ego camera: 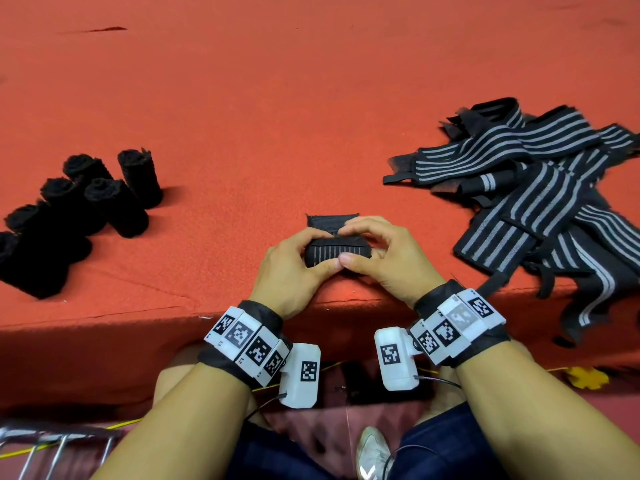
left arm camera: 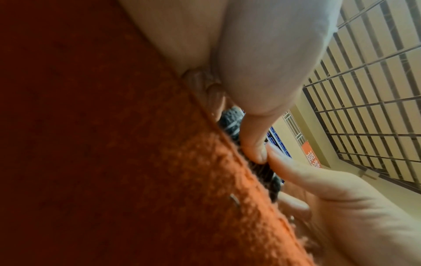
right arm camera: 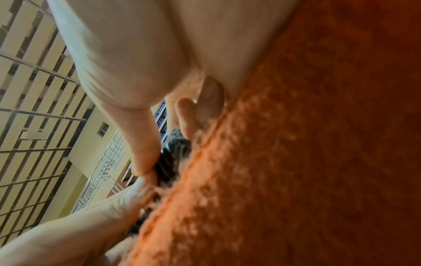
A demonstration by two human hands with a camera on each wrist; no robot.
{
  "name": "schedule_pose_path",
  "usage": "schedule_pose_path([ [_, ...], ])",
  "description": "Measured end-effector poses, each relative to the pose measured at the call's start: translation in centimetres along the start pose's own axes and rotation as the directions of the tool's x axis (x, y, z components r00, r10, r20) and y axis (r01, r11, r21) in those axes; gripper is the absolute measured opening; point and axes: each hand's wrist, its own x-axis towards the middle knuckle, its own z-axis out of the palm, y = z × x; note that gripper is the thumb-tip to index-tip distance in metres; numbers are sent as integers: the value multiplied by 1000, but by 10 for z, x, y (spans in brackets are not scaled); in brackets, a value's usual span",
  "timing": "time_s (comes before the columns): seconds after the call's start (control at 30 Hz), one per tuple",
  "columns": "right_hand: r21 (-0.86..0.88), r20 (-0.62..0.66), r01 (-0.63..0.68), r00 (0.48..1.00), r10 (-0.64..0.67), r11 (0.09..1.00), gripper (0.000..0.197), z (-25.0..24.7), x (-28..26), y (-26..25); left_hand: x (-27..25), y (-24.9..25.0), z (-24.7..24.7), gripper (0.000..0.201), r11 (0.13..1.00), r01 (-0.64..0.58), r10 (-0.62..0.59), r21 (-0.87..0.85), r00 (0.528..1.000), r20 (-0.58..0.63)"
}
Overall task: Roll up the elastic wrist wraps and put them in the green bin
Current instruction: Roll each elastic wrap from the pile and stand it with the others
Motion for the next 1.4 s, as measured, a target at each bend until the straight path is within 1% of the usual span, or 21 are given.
schedule_pose_path([
  [0.07, 9, 31, -29, 999, 29, 1000, 25, 1, 1, -4, -1, 0, 0, 32, 1000, 0, 0, -16, 1000, 6],
  [0.13, -14, -9, -43, 999, 43, 999, 18, 2, 4, -2, -2, -1, -1, 39, 999, -10, 11, -33, 1000, 16],
  [0.23, -75, -62, -47, 997, 42, 996, 10, 5, 6, 0, -3, -1, -2, 51, 997, -60, 61, -46, 998, 19],
  [0.3, -67, -79, -50, 996, 45, 996, 9, 6, 6, -2, -4, -1, -2, 49, 995, -60, 63, -85, 998, 22],
  [0.37, -44, -83, -50, 995, 46, 998, 10, 6, 5, -3, -4, -2, -2, 41, 995, -40, 42, -94, 999, 15],
  [0.43, -50, -86, -37, 996, 33, 998, 17, 4, 3, -4, -2, -2, -1, 34, 996, -16, 16, -87, 1000, 4],
  [0.53, 22, -8, -56, 998, 57, 998, 33, 2, 0, -5, 0, 0, 0, 25, 998, 21, -22, -57, 1000, -21],
  [0.6, 22, 38, -71, 997, 70, 997, 38, 2, 0, -6, 2, 1, 0, 23, 998, 44, -45, -42, 998, -31],
  [0.7, -43, -4, -60, 998, 60, 997, 32, 3, 2, -5, 2, 0, 1, 24, 999, 43, -43, -25, 999, -26],
  [0.83, -101, -43, -78, 996, 74, 992, 22, 5, 4, -6, 0, -1, -1, 44, 997, 3, -5, -73, 999, -32],
  [0.9, -153, -69, -57, 996, 47, 987, 16, 6, 4, -7, 0, -2, 0, 39, 998, -20, 18, -52, 999, -34],
  [0.97, -193, -109, -67, 993, 46, 979, 12, 7, 4, -3, 1, -2, 1, 30, 999, -19, 18, -33, 999, -31],
  [1.0, -214, -135, -81, 989, 52, 973, 10, 8, 4, -2, 1, -2, 0, 29, 999, -17, 16, -32, 999, -33],
  [1.03, -236, -157, -91, 986, 55, 967, 9, 8, 5, -1, 1, -1, 0, 32, 1000, -18, 17, -26, 999, -35],
  [1.1, -262, -180, -103, 982, 56, 960, 9, 8, 6, 0, 0, 0, -1, 49, 1000, -17, 17, 9, 1000, -21],
  [1.17, -254, -199, -135, 976, 85, 958, 12, 8, 8, -2, 0, 2, -3, 65, 999, -14, 13, 43, 1000, 8],
  [1.23, -237, -217, -164, 970, 113, 958, 19, 9, 10, -2, 0, 2, -3, 70, 999, -26, 25, 44, 1000, 14],
  [1.3, -242, -243, -171, 964, 111, 955, 26, 10, 11, -2, 0, 0, -2, 66, 998, -40, 39, 41, 999, 10],
  [1.37, -235, -252, -159, 963, 98, 959, 24, 10, 9, -4, -1, 1, -3, 54, 999, -41, 41, 20, 999, 7],
  [1.4, -221, -236, -140, 968, 86, 965, 21, 9, 7, -5, -1, 1, -3, 47, 999, -37, 37, 3, 999, 6],
])
